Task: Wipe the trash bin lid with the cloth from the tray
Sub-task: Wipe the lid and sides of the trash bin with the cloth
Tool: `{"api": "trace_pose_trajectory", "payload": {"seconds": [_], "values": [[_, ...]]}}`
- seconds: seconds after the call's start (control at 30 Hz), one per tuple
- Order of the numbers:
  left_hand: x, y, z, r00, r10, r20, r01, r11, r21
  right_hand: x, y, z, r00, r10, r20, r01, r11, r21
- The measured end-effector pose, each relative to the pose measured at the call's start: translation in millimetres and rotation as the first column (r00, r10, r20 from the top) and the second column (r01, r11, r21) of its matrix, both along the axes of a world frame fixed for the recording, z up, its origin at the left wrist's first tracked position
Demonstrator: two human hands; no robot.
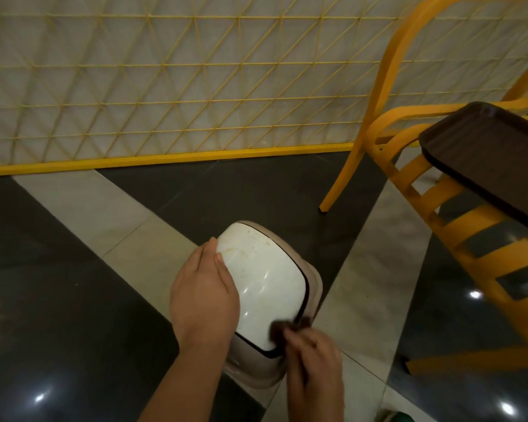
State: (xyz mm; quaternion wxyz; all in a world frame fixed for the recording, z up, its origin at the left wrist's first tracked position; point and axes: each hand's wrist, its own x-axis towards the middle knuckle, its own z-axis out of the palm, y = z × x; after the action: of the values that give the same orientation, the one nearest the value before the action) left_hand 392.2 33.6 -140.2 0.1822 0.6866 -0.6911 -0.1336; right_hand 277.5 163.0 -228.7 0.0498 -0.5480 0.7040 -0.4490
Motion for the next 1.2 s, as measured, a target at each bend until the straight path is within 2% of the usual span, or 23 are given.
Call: {"api": "trace_pose_trajectory", "payload": {"seconds": [0.07,0.13,0.2,0.3,0.37,0.43,0.5,0.53,0.63,0.7,0.8,0.83,0.9,1.0,1.03,1.13,1.2], "values": [[0.5,-2.9,0.5,1.0,-0.007,-0.027,0.007,1.0,-0.016,10.4,16.6,-0.1,0.993,0.121,0.006,-0.121,0.992,-0.042],[4.6,-7.7,-0.2,0.997,-0.051,-0.05,0.05,0.999,-0.013,-1.7,16.8,0.9,0.987,0.162,-0.015,-0.163,0.986,-0.047],[13.0,-14.1,-0.5,0.988,-0.133,-0.081,0.133,0.991,-0.002,-22.1,5.4,9.4,0.996,0.084,0.02,-0.083,0.996,-0.041],[16.7,-25.3,0.2,0.932,-0.345,-0.115,0.349,0.937,0.016,-40.9,-22.4,34.8,0.989,-0.099,0.105,0.098,0.995,0.015],[11.4,-28.9,1.4,0.91,-0.409,-0.063,0.41,0.912,-0.004,-40.8,-37.8,51.1,0.993,-0.092,0.075,0.093,0.996,-0.004],[8.2,-22.1,2.7,0.951,-0.305,-0.048,0.3,0.949,-0.095,-38.7,-46.2,56.7,0.997,-0.053,0.056,0.053,0.999,0.001],[8.5,-7.4,1.5,0.98,-0.122,-0.155,0.101,0.985,-0.137,-39.0,-49.0,53.7,0.994,-0.066,0.082,0.062,0.997,0.046],[8.6,0.0,-0.1,0.968,-0.063,-0.243,0.041,0.995,-0.094,-39.0,-49.0,51.8,0.992,-0.081,0.098,0.074,0.994,0.075],[6.6,8.4,-8.8,0.885,0.026,-0.464,-0.014,0.999,0.029,-29.5,-43.9,50.2,1.0,-0.02,0.001,0.019,0.997,0.081],[7.9,6.1,-9.0,0.879,0.009,-0.477,-0.002,1.0,0.014,-15.7,-38.8,48.0,0.981,0.143,-0.135,-0.137,0.989,0.052],[11.2,3.3,-9.0,0.883,-0.025,-0.468,0.028,1.0,-0.001,-8.4,-48.5,55.9,0.895,0.357,-0.268,-0.352,0.934,0.067],[12.1,2.7,-9.7,0.883,-0.027,-0.468,0.035,0.999,0.009,-13.6,-58.7,61.0,0.885,0.36,-0.296,-0.354,0.932,0.076],[12.4,1.0,-11.5,0.878,-0.026,-0.478,0.053,0.998,0.042,-30.0,-80.2,69.7,0.916,0.272,-0.294,-0.256,0.962,0.093],[10.5,-0.1,-10.6,0.876,-0.011,-0.481,0.044,0.997,0.058,-42.7,-86.0,72.8,0.996,0.064,-0.056,-0.055,0.988,0.147],[9.7,-0.6,-10.6,0.876,-0.001,-0.483,0.033,0.998,0.057,-37.3,-79.1,70.4,0.999,0.029,-0.036,-0.023,0.989,0.149],[8.5,-2.5,-11.2,0.882,0.011,-0.47,0.017,0.998,0.055,-12.4,-48.3,56.3,0.979,0.112,-0.173,-0.095,0.99,0.102],[8.7,-2.8,-10.7,0.887,0.002,-0.463,0.025,0.998,0.051,-7.7,-43.1,54.6,0.964,0.174,-0.2,-0.158,0.983,0.092]]}}
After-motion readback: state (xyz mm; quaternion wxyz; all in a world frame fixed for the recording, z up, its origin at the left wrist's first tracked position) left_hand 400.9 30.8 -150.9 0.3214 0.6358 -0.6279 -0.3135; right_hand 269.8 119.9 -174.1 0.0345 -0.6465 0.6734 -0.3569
